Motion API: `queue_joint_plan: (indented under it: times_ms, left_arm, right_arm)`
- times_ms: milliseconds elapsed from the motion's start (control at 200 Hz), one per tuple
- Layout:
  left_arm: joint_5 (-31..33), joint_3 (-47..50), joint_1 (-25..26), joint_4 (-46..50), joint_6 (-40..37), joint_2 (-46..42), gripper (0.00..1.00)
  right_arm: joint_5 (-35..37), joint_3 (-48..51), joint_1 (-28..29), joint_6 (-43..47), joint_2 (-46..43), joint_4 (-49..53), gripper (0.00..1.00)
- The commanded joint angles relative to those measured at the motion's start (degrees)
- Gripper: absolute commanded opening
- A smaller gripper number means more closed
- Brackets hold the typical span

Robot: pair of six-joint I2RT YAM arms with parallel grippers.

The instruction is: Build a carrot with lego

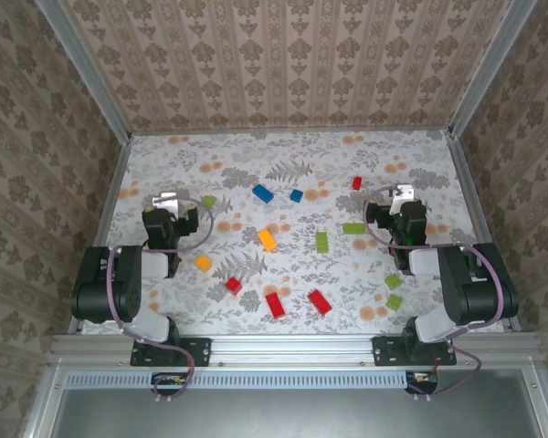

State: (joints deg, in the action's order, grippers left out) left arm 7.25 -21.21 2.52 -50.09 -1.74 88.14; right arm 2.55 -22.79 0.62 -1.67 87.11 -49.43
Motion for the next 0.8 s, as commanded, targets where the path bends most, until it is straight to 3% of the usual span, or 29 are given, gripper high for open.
queue_joint_plan:
  times_ms: [0,795]
  left_arm:
    - [-0.9,-1.5,-0.4,0.1,-0.5,-0.1,1.00]
    - [-0.9,-1.5,-0.5,0.0,-0.5,-0.1,1.00]
  right_arm:
    - [-0.3,-0.6,-0.1,0.0,0.5,0.6,1.00]
    - [0.1,-0.7,0.1,0.2,0.5,0.7,1.00]
